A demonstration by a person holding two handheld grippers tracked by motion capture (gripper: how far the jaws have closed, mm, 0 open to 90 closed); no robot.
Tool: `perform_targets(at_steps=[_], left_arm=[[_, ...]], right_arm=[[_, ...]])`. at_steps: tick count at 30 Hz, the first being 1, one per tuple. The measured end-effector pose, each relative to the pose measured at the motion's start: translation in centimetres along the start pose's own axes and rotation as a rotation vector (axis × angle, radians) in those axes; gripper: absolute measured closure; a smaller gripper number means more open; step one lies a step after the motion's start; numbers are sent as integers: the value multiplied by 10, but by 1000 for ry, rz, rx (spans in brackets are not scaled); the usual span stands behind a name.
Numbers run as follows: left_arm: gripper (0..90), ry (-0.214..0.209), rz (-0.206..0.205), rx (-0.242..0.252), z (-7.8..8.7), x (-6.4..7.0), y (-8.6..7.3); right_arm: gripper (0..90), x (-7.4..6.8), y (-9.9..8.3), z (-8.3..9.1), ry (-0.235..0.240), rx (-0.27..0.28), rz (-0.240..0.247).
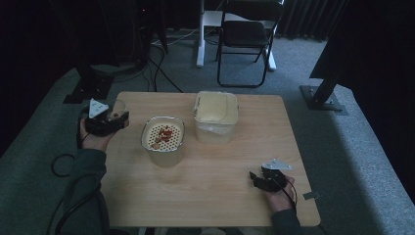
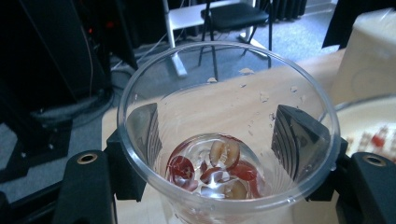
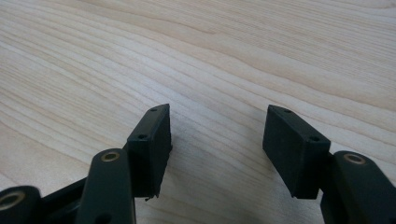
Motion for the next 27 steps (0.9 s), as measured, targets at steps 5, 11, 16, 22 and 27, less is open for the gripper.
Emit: perform_targets(at_steps=[5,11,16,22,27], left_arm=[[327,-14,-31,11,-3,8,20],[327,-3,-43,1,-8,13,35],[328,29,-86,-42,-13,19,44],[328,81,-166,-107,-19,28,48],[329,126,-278,-154,-21,39,46]], right_arm=[[402,0,-1,0,0,10,-4],[400,1,-1,0,-1,14,-4],[398,1,-1,0,0,16,-5],[395,1,-2,0,-4,19,-6],[395,2,-2,-1,-4,22,-7]])
Point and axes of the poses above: each handheld gripper's, and its own axes: z roughly backward along the jaws, y roughly out of its top, x roughly to its right, the point moved 4 cm from there along -z, roughly forward along the jaws, and after that the axes turned 5 degrees about x, right-handed, at the moved point
